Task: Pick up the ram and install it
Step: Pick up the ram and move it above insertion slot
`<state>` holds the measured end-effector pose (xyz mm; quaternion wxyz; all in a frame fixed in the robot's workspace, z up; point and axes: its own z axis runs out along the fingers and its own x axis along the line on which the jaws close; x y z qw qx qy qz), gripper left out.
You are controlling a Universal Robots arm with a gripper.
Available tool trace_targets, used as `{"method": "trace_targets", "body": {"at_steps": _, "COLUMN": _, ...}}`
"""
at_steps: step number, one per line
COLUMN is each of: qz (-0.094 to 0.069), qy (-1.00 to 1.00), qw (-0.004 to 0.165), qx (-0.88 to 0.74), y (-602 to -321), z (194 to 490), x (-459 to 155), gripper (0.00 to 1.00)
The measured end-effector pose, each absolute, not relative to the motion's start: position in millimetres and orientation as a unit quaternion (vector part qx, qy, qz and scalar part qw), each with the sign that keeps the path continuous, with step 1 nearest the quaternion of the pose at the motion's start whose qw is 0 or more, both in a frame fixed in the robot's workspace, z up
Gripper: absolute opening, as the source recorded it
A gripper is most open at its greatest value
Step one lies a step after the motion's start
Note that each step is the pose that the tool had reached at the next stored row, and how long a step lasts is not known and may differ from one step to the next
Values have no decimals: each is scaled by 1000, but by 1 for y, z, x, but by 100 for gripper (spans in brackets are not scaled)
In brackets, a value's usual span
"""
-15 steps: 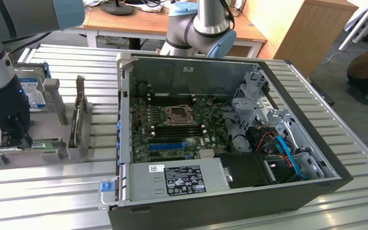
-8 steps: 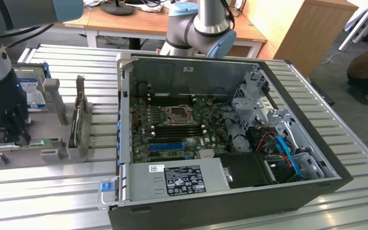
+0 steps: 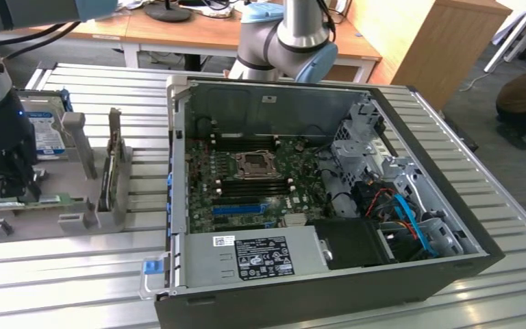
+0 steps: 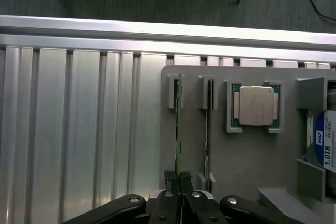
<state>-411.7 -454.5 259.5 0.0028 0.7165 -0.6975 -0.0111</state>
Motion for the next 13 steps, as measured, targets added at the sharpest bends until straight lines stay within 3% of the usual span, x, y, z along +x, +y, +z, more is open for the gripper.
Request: {"method": "trace_targets", "body": {"at_steps": 13, "qz": -10, "qy": -698, "qw": 4, "qx": 716, "y": -455, "z": 270, "x": -412, "gripper": 12}}
